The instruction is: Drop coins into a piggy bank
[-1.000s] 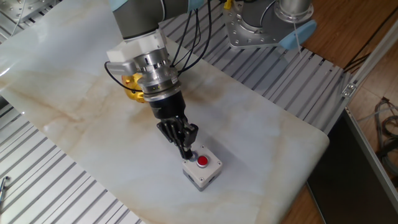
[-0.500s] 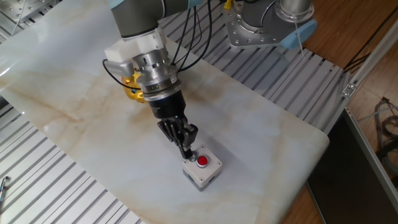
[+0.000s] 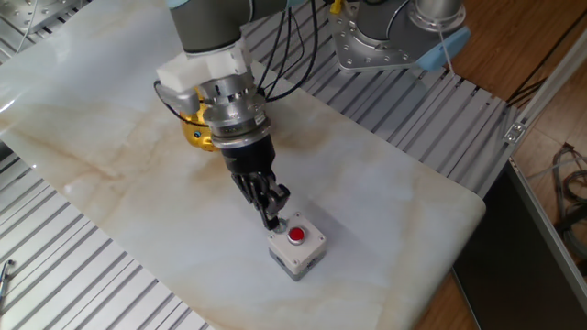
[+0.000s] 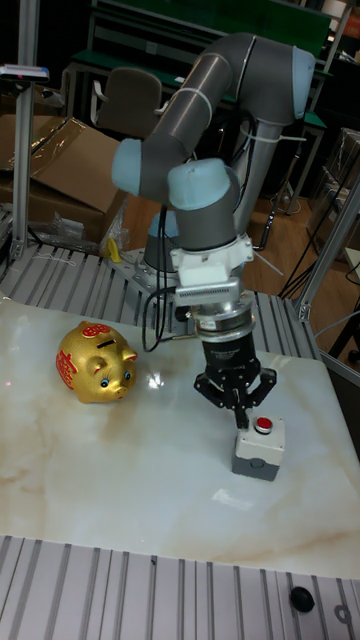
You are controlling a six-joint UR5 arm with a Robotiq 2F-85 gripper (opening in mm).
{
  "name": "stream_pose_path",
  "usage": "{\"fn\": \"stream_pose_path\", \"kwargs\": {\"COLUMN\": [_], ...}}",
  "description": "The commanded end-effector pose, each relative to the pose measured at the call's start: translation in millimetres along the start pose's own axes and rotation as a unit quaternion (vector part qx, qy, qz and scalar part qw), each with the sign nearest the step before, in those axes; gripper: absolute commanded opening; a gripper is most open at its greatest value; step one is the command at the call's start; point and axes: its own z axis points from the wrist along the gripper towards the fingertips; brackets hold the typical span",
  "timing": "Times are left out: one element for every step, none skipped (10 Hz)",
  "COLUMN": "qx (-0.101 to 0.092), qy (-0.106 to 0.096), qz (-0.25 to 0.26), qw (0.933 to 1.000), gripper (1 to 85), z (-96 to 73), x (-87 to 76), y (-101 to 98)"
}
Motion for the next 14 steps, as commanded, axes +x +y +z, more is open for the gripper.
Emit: {"fn": "stream_pose_path", "kwargs": {"qx": [0.03,0.028,0.042,0.056,0.081,0.094,0.109,0.123,0.138,0.149,0.159,0.174,0.186,0.19], "qy": [0.002,0.004,0.006,0.01,0.015,0.02,0.024,0.026,0.029,0.031,0.035,0.038,0.04,0.04], "qz": [0.036,0.04,0.033,0.018,-0.008,-0.022,-0.03,-0.035,-0.044,-0.061,-0.077,-0.095,-0.113,-0.12], "qw": [0.9989,0.9988,0.9986,0.9982,0.9965,0.9951,0.9933,0.9914,0.989,0.9864,0.9836,0.9794,0.9752,0.9736], "gripper": [1.0,1.0,1.0,1.0,1.0,1.0,1.0,1.0,1.0,1.0,1.0,1.0,1.0,1.0], "z": [-20.6,-25.0,-28.6,-35.7,-48.8,-60.8,-70.4,-77.7,-87.2,-97.5,-108.1,-118.4,-129.0,-136.5], "x": [-1.2,-1.2,-0.4,-0.8,-4.6,-5.2,-4.0,-3.4,-1.8,-0.7,1.1,2.1,3.0,5.8], "y": [19.6,23.2,16.8,7.1,-10.5,-20.1,-29.4,-38.5,-52.7,-68.8,-85.6,-102.0,-116.1,-123.0]}}
